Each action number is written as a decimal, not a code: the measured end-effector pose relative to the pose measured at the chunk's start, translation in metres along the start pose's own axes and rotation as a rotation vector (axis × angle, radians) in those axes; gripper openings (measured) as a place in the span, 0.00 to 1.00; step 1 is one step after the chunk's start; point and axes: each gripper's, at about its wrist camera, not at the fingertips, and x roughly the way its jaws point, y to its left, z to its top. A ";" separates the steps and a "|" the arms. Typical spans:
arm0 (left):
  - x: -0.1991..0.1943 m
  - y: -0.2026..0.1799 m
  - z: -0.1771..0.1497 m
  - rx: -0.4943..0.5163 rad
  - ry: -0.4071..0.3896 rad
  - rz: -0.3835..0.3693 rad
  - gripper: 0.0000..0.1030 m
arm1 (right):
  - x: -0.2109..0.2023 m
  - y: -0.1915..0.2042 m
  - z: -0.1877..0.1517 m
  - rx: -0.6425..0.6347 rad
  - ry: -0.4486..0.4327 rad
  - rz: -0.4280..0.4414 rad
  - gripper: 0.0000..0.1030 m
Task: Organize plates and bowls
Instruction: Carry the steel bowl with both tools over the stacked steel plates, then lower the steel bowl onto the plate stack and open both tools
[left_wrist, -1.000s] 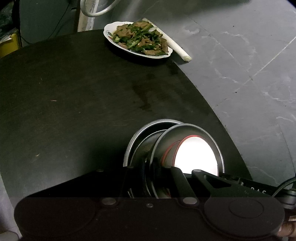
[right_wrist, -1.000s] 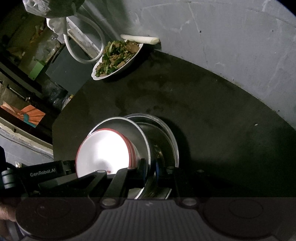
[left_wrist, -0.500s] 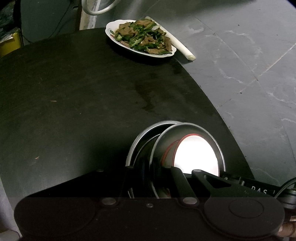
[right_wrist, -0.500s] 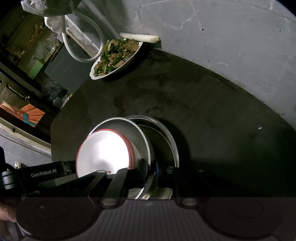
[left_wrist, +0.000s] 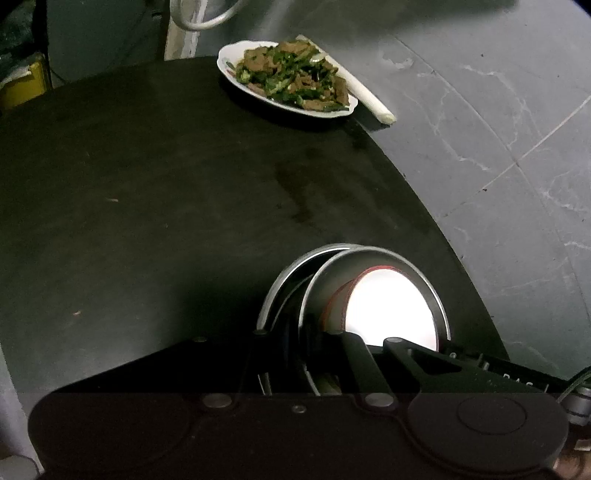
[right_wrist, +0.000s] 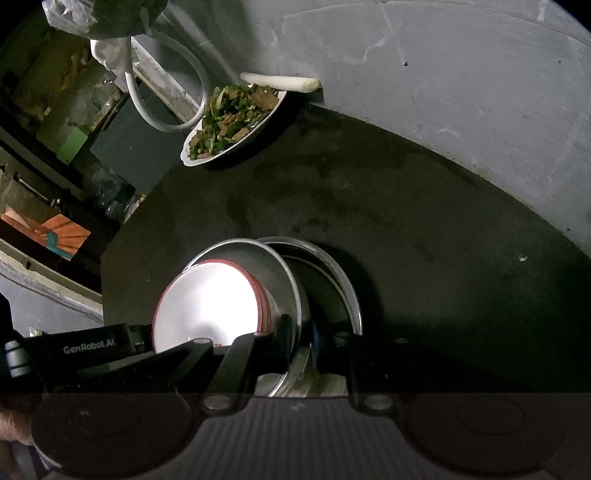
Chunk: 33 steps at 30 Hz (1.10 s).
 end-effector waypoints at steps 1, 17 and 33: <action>-0.001 -0.001 0.000 0.001 -0.003 0.002 0.07 | 0.000 0.001 0.000 -0.001 -0.005 -0.003 0.14; -0.010 0.002 -0.007 -0.005 -0.040 0.035 0.29 | -0.006 0.007 -0.010 -0.011 -0.064 -0.071 0.21; -0.022 0.000 -0.012 -0.005 -0.093 0.114 0.63 | -0.023 0.004 -0.018 0.005 -0.130 -0.112 0.55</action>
